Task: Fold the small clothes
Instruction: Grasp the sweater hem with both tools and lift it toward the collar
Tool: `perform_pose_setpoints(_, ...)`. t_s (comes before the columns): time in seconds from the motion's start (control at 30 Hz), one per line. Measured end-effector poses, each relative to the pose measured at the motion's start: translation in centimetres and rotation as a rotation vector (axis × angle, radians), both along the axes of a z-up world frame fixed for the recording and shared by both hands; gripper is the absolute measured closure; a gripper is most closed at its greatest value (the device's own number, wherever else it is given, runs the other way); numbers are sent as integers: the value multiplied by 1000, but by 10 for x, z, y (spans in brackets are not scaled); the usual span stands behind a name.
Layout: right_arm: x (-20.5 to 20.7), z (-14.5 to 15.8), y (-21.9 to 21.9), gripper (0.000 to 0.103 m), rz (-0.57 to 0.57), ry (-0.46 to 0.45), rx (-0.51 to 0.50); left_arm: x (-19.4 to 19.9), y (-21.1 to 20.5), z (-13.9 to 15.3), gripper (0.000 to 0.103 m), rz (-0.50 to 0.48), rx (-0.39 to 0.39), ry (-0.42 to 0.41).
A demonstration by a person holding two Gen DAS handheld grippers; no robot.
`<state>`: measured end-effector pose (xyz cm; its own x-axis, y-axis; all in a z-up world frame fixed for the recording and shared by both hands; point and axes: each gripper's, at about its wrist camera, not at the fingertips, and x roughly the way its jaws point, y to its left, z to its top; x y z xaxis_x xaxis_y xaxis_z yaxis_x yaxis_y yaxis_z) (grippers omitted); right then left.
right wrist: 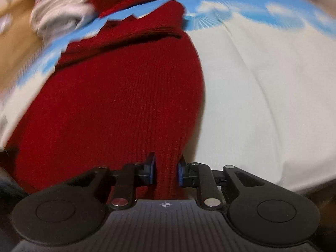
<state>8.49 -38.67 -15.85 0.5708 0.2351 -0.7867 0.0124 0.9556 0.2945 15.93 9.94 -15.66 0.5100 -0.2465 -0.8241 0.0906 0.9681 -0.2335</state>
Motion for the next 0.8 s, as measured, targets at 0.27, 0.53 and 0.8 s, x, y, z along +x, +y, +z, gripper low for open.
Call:
perform_pose_setpoints(0.27, -34, 26, -13, 85, -103, -114, 123, -27, 11, 20, 83, 53, -86, -38)
perform_pose_setpoints(0.53, -108, 66, -33, 88, -109, -182, 286, -102, 16, 63, 83, -36, -137, -106)
perform_pose_setpoints(0.8, -139, 105, -37, 88, -97, -220, 326, -122, 18, 111, 83, -47, -189, -184)
